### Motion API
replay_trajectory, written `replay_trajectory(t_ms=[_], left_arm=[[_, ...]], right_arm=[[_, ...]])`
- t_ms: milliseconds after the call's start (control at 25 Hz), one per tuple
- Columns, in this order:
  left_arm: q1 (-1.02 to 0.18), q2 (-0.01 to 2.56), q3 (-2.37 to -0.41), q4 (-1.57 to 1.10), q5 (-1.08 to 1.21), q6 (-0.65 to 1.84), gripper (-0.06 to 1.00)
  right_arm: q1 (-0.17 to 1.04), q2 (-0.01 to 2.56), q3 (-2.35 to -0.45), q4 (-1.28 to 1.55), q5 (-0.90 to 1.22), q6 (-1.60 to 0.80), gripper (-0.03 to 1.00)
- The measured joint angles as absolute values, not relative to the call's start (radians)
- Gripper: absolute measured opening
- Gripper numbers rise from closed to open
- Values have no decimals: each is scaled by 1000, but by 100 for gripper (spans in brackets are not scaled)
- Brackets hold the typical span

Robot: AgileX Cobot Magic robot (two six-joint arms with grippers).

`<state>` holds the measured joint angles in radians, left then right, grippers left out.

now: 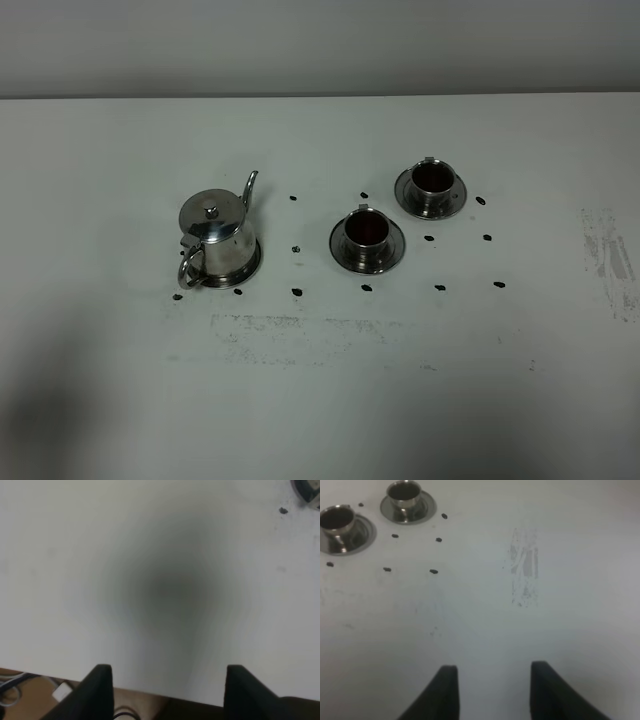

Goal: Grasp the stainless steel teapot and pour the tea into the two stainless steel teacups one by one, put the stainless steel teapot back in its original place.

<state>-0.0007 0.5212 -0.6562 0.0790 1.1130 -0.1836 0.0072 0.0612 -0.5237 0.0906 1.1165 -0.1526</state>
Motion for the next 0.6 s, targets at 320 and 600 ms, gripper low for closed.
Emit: replay_trajectory(t_ms=[320, 600], left_arm=[[32, 321, -485, 73, 1083, -180, 47], [32, 160, -456, 81, 1060, -155, 47]], right_arm=[[7, 61, -524, 91, 1117, -153, 33], [7, 61, -524, 91, 1117, -153, 33]])
